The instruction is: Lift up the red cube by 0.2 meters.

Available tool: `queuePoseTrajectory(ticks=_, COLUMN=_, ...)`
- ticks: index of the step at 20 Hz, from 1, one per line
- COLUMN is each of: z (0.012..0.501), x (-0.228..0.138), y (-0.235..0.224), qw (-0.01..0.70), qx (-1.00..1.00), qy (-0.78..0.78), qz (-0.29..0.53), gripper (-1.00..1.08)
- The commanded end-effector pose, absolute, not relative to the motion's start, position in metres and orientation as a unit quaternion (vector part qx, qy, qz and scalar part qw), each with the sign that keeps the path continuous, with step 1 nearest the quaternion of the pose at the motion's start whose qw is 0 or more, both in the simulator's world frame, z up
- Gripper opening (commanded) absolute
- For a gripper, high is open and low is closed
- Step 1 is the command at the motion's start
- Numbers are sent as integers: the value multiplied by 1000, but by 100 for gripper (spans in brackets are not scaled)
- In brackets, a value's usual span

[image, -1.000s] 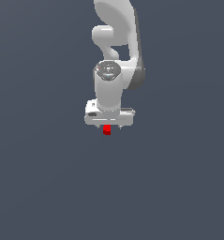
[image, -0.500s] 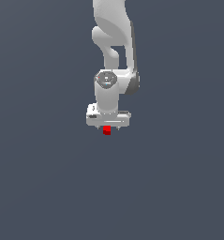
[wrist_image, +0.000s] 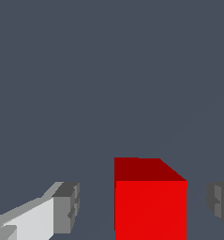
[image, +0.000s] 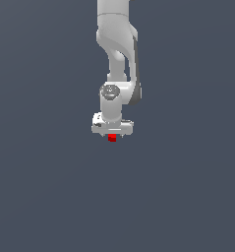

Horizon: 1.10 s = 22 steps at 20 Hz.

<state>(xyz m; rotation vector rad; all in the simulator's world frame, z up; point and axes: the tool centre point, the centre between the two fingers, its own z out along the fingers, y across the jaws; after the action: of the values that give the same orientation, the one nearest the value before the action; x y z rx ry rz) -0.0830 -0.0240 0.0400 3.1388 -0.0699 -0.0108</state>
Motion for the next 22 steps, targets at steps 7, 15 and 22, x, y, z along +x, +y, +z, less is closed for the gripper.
queuePoseTrajectory(ticks=7, z=20, x=-91, y=-26, qw=0, qx=1000, qy=-24, qz=0, gripper=100)
queuePoseTrajectory(ticks=15, z=20, x=-91, y=-26, qw=0, qx=1000, qy=-24, qz=0, gripper=-100)
queuePoseTrajectory(ticks=22, z=23, x=-91, y=-26, qw=0, qx=1000, qy=-24, qz=0, gripper=-100)
